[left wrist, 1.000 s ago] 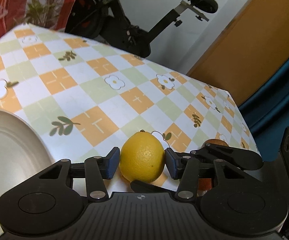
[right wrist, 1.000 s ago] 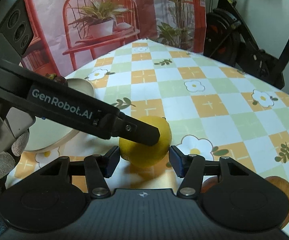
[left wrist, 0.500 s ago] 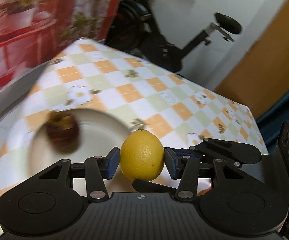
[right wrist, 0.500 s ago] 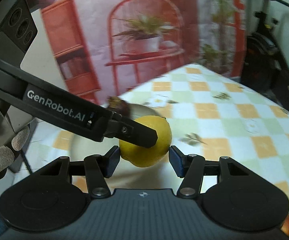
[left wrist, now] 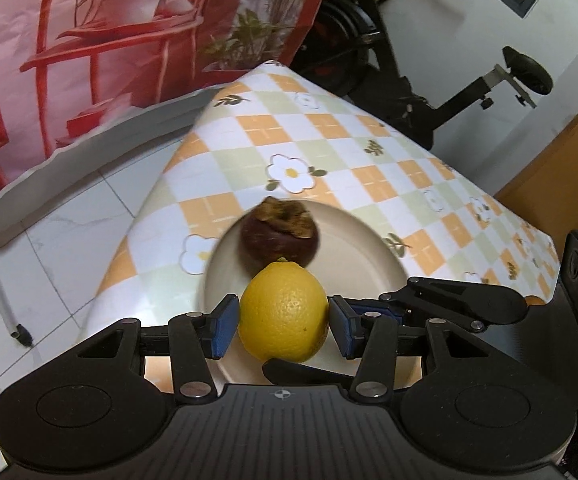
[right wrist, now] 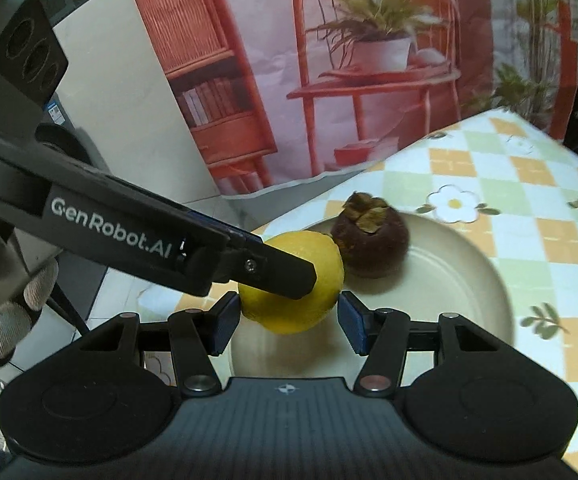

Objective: Organize fruits
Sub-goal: 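Carry the lemon with the left tool onto the plate beside the mangosteen, then open the left tool to release the lemon and withdraw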

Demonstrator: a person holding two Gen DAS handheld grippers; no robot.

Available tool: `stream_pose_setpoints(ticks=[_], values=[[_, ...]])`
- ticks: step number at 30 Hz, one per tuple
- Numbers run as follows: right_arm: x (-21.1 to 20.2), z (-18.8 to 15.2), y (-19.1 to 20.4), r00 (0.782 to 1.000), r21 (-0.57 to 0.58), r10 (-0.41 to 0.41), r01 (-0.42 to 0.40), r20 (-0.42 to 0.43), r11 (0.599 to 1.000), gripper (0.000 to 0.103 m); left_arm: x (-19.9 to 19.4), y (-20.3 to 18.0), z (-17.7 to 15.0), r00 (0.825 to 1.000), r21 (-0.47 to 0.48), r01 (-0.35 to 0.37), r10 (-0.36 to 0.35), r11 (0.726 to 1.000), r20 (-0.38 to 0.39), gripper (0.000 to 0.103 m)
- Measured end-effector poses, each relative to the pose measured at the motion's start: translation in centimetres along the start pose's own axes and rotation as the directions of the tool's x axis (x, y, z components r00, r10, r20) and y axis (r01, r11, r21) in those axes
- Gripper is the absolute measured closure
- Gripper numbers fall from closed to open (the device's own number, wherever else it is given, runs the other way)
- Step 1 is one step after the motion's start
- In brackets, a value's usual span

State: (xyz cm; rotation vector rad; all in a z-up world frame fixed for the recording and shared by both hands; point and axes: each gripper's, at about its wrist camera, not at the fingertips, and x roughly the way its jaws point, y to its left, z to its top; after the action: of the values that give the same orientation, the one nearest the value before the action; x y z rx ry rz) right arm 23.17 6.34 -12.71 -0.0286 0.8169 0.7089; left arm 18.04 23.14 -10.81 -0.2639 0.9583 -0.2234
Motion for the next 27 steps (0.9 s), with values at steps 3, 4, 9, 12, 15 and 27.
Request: stream_pose_setpoints(ticks=[3, 4, 9, 12, 15, 27], values=[[1.0, 0.2, 0.0, 1.000, 0.000, 0.005, -0.005, -0.014, 1.000, 0.046, 0.3, 0.3, 0.0, 1.000, 0.016, -0.017, 0.017, 1.000, 0.006, 0.052], [1.4, 0.2, -0.1, 1.000, 0.002, 0.005, -0.005, -0.015, 1.000, 0.046, 0.4, 0.3, 0.0, 1.000, 0.020, -0.022, 0.022, 1.000, 0.009, 0.052], [2.2, 0.3, 0.0, 1.000, 0.010, -0.002, 0.002, -0.013, 1.000, 0.046, 0.8, 0.1, -0.4, 0.999, 0.045, -0.047, 0.046, 0.998, 0.014, 0.052], [2.3, 0.3, -0.2, 1.000, 0.007, 0.001, -0.001, -0.008, 1.000, 0.047, 0.8, 0.1, -0.8, 0.998, 0.075, -0.066, 0.064, 0.995, 0.028, 0.052], [1.9, 0.3, -0.3, 1.000, 0.009, 0.005, -0.005, 0.014, 1.000, 0.049, 0.8, 0.1, -0.6, 0.997, 0.071, -0.066, 0.064, 0.995, 0.034, 0.052], [-1.0, -1.0, -0.9, 0.996, -0.018, -0.077, 0.078, 0.036, 0.997, 0.049, 1.0, -0.8, -1.0, 0.992, 0.114, -0.118, 0.112, 0.986, 0.063, 0.051]])
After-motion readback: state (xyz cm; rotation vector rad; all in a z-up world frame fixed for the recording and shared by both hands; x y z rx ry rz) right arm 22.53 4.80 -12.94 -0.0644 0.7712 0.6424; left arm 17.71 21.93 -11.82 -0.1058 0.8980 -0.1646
